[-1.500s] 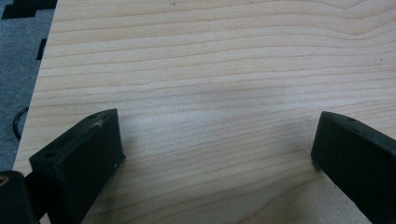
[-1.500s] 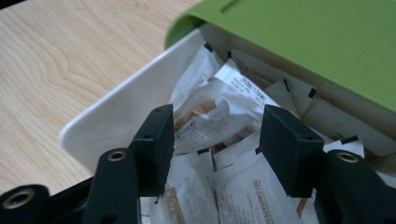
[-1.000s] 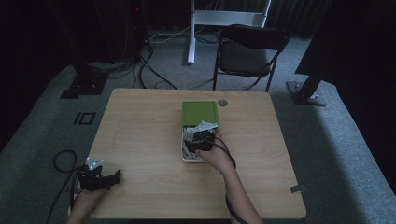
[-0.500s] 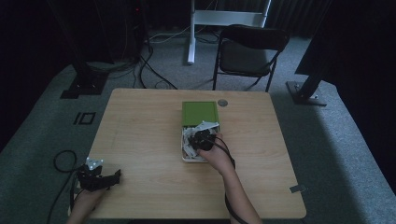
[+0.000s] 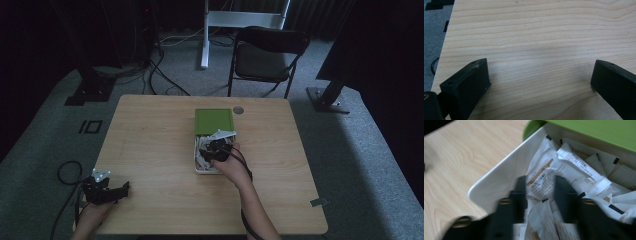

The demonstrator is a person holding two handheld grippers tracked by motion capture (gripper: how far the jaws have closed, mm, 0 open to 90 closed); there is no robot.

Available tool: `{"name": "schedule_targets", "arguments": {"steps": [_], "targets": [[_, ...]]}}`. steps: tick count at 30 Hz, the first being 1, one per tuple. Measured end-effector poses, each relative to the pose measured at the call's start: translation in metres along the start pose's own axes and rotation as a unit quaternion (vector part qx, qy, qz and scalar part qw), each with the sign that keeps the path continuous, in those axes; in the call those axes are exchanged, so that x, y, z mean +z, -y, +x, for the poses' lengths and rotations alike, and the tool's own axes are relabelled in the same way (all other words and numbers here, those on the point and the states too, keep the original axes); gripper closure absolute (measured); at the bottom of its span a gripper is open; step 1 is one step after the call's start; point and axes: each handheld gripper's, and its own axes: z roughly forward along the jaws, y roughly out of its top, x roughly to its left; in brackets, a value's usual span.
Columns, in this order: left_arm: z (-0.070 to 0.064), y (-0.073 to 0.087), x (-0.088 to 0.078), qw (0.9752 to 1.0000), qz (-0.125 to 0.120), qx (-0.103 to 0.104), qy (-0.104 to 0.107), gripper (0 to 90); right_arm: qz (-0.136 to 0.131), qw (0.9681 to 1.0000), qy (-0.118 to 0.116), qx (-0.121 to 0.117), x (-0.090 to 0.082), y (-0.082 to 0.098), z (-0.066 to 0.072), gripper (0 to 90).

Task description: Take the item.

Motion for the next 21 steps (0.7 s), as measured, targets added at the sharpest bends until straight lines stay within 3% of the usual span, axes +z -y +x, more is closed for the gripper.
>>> {"name": "schedule_targets", "arguments": {"steps": [6, 9, 12, 14, 18, 20, 21], "targets": [[0.0, 0.0, 0.0, 1.0, 0.001, 0.001, 0.0, 2.8, 0.003, 0.9993, 0.011, 0.036, 0.005, -0.001, -0.004, 45.3], [0.0, 0.0, 0.0, 1.0, 0.0, 0.0, 0.0, 2.8, 0.003, 0.9992, 0.012, 0.037, 0.011, -0.004, -0.002, 40.3], [0.0, 0.0, 0.0, 1.0, 0.001, 0.001, 0.0, 2.8, 0.007, 0.9991, 0.031, 0.029, 0.017, -0.005, -0.002, 39.3], [0.0, 0.0, 0.0, 1.0, 0.0, 0.0, 0.0, 2.8, 0.008, 0.9991, 0.03, 0.03, 0.017, -0.006, -0.003, 44.1], [0.0, 0.0, 0.0, 1.0, 0.0, 0.0, 0.0, 2.8, 0.017, 0.9996, 0.015, 0.017, 0.012, -0.005, -0.003, 67.6], [0.0, 0.0, 0.0, 1.0, 0.001, 0.001, 0.0, 2.8, 0.019, 0.9996, 0.015, 0.012, 0.01, -0.005, -0.003, 71.5], [0.0, 0.0, 0.0, 1.0, 0.0, 0.0, 0.0, 2.8, 0.018, 0.9997, 0.011, 0.009, 0.006, -0.004, -0.006, 79.9]]}}
